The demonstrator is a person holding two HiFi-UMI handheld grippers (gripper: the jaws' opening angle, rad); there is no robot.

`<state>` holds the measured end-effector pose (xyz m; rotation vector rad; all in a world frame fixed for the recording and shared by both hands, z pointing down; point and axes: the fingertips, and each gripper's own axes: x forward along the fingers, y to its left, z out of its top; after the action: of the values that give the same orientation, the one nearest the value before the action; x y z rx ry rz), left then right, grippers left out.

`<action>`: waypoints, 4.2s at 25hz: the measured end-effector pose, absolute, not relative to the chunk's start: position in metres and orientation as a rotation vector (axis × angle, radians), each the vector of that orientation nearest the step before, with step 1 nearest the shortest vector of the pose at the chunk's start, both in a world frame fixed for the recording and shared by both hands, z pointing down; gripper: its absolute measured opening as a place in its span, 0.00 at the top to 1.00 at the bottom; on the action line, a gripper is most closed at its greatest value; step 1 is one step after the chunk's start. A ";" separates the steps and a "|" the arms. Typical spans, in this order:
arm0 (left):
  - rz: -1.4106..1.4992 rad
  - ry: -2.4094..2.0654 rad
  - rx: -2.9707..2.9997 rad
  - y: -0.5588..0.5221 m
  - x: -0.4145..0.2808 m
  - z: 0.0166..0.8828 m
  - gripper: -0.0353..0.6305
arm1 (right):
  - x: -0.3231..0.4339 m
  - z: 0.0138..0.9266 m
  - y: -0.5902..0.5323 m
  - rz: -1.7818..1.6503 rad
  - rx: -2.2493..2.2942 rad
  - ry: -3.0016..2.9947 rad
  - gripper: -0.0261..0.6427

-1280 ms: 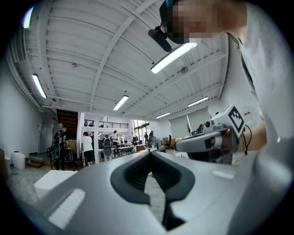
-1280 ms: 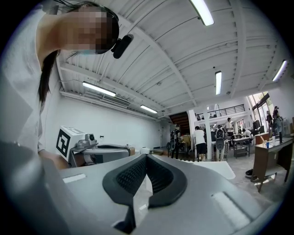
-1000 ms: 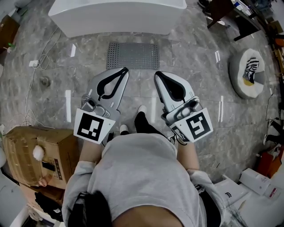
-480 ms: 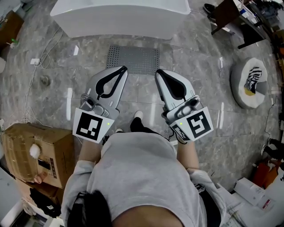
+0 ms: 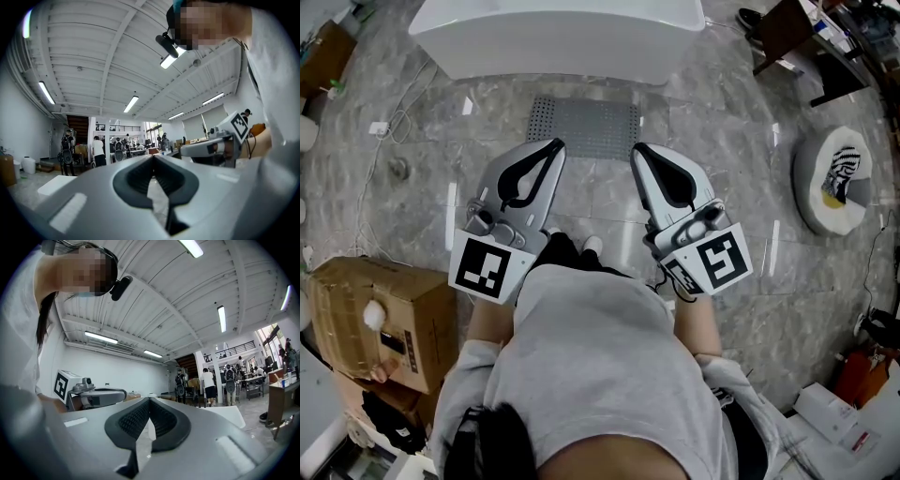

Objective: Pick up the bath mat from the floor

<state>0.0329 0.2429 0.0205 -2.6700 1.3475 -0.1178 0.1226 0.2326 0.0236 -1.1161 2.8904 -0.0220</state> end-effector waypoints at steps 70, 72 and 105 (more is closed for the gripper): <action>-0.192 1.142 -2.812 -0.028 -0.047 0.049 0.94 | 0.057 0.050 -0.016 -0.148 -1.415 2.802 0.96; -0.193 1.164 -2.801 -0.033 -0.043 0.047 0.94 | 0.062 0.049 -0.024 -0.147 -1.398 2.810 0.96; -0.246 1.484 -2.676 -0.084 -0.029 0.062 0.94 | 0.107 0.072 -0.107 -0.196 -1.208 2.894 0.96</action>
<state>-0.0288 -0.0837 0.0620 -2.6762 1.4836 -0.2460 0.1071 -0.1073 0.0722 -1.2083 2.8942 -0.1957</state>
